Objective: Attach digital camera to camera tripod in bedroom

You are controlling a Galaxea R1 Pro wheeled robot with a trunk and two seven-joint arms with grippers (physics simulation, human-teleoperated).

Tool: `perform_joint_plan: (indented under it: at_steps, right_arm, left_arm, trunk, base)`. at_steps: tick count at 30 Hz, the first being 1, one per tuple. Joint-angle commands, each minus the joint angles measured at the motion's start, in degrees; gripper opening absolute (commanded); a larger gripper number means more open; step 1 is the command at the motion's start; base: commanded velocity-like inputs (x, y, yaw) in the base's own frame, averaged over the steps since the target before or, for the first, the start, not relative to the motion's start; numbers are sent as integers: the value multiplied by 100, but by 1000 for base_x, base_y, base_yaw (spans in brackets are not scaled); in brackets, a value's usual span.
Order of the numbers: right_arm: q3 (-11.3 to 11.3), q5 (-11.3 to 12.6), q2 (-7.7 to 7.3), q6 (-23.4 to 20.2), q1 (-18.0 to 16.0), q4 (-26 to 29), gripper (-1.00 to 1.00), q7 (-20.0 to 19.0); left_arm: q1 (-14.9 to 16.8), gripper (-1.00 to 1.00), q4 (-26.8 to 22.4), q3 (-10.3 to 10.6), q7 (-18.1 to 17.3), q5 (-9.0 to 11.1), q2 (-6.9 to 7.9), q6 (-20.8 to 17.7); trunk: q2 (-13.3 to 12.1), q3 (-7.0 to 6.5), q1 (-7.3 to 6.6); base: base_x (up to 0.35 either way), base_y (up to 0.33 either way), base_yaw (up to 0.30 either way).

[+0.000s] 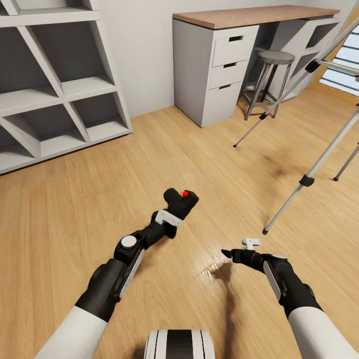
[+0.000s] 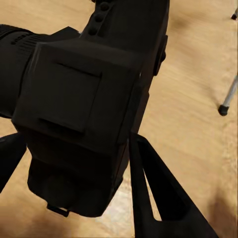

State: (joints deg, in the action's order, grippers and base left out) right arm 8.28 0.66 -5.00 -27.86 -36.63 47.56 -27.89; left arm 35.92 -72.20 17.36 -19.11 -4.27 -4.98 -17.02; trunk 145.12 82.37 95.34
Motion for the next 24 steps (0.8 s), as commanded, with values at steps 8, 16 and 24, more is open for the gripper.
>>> perform_joint_plan:
  at_steps: [8, 16, 24]
  right_arm:
    - [45, 32, 776, -59, -2, -21, 100, -6]
    - [37, 402, 1005, -184, -2, -12, 100, -15]
    - [8, 923, 1023, -488, -2, -11, 100, 14]
  left_arm:
    - [2, -100, -19, -4, -14, 692, -453, 782]
    - [2, -100, 7, -6, -14, 1458, -488, 1254]
    - [2, -100, 58, 1, -7, 1673, -467, 1714]
  trunk:
    - [1, 4, -1]
    - [1, 4, -1]
    - [1, 4, -1]
  base:
    - [0, 0, 0]
    - [0, 0, 0]
    - [0, 0, 0]
